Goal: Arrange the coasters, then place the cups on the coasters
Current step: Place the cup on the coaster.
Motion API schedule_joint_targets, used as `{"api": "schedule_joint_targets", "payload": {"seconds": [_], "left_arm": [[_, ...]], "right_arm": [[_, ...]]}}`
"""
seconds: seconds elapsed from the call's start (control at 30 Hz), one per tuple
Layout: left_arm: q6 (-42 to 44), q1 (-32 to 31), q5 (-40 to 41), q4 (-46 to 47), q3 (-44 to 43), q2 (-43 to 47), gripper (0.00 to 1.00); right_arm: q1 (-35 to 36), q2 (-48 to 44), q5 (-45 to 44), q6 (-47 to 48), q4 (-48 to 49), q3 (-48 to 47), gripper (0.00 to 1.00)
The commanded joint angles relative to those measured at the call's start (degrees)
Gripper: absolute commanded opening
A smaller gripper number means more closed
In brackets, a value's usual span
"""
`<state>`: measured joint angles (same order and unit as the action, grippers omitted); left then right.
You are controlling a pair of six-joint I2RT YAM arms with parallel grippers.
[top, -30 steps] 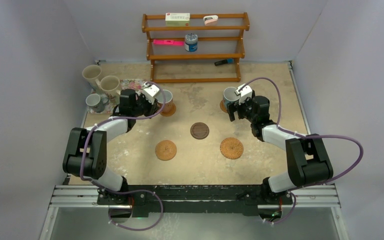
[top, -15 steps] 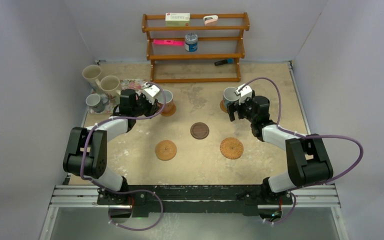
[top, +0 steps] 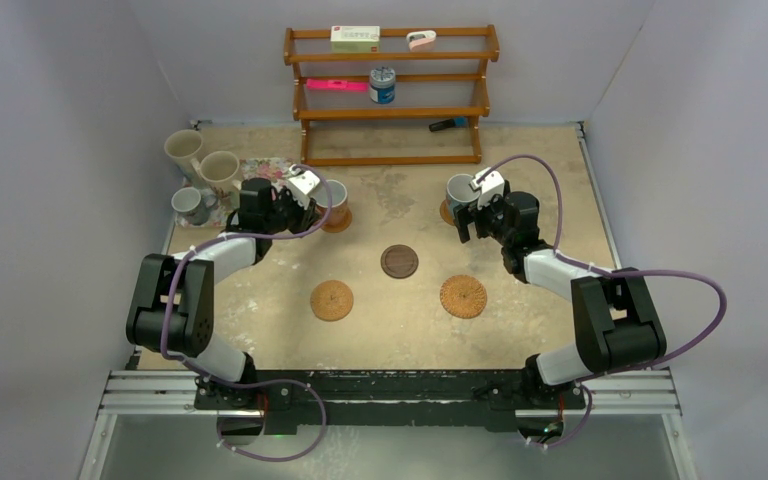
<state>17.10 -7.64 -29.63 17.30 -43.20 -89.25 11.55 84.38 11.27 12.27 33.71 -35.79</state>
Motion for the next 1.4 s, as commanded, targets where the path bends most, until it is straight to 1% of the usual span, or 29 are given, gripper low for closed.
{"api": "schedule_joint_targets", "payload": {"seconds": [0.0,0.63,1.37], "left_arm": [[0.82,-0.27,-3.15,6.54,-0.23,0.65,0.0],[1.43,-0.27,-2.37,6.17,-0.66,0.05,0.0],[1.78,-0.27,-2.54,5.66,-0.71,0.08,0.08]], "right_arm": [[-0.1,0.08,-0.7,0.74,1.5,-2.17,0.94],[-0.07,0.06,-0.63,0.73,1.49,-2.09,0.94],[-0.1,0.0,-0.63,0.73,1.44,-2.13,0.94]]}}
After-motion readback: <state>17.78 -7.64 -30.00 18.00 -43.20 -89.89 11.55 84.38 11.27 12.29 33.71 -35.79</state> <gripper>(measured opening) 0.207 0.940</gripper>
